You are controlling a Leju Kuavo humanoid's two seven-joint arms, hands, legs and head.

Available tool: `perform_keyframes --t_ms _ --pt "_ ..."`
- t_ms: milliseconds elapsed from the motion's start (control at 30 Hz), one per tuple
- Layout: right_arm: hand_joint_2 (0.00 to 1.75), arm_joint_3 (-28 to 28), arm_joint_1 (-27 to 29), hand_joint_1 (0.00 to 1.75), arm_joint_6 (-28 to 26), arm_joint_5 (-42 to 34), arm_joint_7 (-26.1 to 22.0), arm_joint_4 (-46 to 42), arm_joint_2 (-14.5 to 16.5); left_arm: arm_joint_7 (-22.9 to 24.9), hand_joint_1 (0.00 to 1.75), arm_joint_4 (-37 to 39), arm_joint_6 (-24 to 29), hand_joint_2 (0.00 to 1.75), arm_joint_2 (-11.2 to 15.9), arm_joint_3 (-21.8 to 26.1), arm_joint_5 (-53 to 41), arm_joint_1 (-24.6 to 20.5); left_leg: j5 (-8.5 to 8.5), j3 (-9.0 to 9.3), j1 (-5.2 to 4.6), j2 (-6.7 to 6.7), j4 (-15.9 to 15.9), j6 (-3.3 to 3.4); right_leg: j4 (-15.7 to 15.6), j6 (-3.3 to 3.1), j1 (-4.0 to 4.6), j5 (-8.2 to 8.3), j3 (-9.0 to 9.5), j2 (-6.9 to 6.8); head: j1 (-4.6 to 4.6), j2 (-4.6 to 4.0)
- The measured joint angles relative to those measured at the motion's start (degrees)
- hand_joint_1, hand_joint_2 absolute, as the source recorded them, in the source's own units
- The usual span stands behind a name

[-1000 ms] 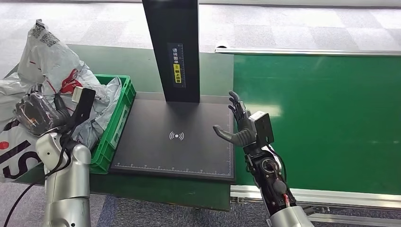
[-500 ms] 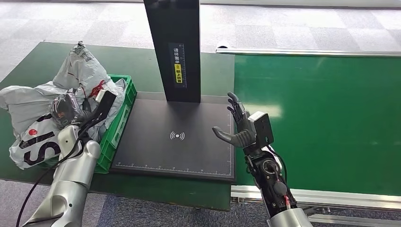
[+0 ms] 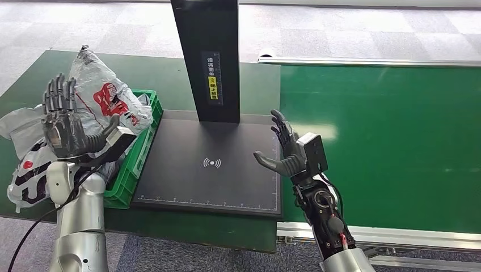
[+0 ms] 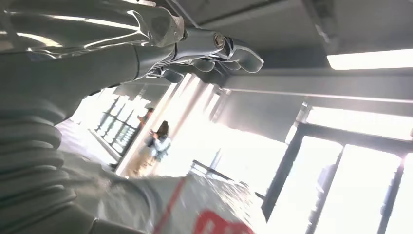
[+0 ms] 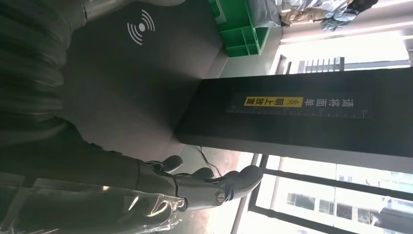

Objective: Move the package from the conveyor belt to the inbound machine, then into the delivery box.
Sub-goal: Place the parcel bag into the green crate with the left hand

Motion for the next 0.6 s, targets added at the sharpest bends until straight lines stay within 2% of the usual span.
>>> perform_keyframes --t_ms 100,200,300,400,567,600 --pt "1.75 -0.01 -0.06 0.00 -0.02 0.00 -0.03 0.00 0.03 0.76 0.00 -3.70 -0.01 0.00 -2.13 4.57 0.26 0.26 0.00 0.00 0.02 -0.03 0.00 0.00 -0.01 0.00 0.01 0.00 -0.01 -0.02 0.00 0.00" --pt "1.75 0.03 -0.15 0.00 -0.02 -0.01 -0.03 0.00 0.05 1.01 0.00 -5.85 -0.03 0.00 -3.32 6.81 0.39 0.55 0.01 0.00 0.05 -0.08 -0.01 -0.01 0.00 -0.01 0.03 0.00 0.01 -0.04 0.00 0.00" --pt "1.75 0.03 -0.16 0.00 -0.10 -0.11 -0.16 0.01 0.05 -2.00 0.00 -7.55 -0.03 0.00 -4.51 8.51 3.16 0.60 0.02 0.00 0.05 -0.06 -0.01 -0.01 0.01 -0.01 0.04 0.00 0.01 -0.03 0.02 0.00" --pt "1.75 0.06 -0.38 0.00 -0.35 -0.31 -0.62 0.19 0.05 -4.23 0.00 -11.28 -0.03 0.00 -5.61 8.79 9.22 0.87 0.02 -0.01 0.04 -0.06 0.00 -0.01 0.01 0.00 0.03 0.00 0.01 -0.03 0.02 0.00" --pt "1.75 0.20 -1.43 0.00 -0.44 -0.60 -2.01 1.32 0.05 -4.69 0.00 -19.08 -0.03 0.00 -6.66 6.66 17.45 2.04 0.01 -0.01 0.04 -0.08 0.00 -0.01 0.00 0.00 0.03 0.00 0.00 -0.03 0.00 0.00" --pt "1.75 0.24 -1.64 0.00 -0.48 -0.65 -2.26 1.59 0.05 -4.73 0.00 -20.26 -0.03 0.44 -6.83 5.96 19.30 2.35 0.01 -0.01 0.04 -0.08 0.00 -0.01 0.00 0.00 0.03 0.00 0.00 -0.03 0.00 0.00"
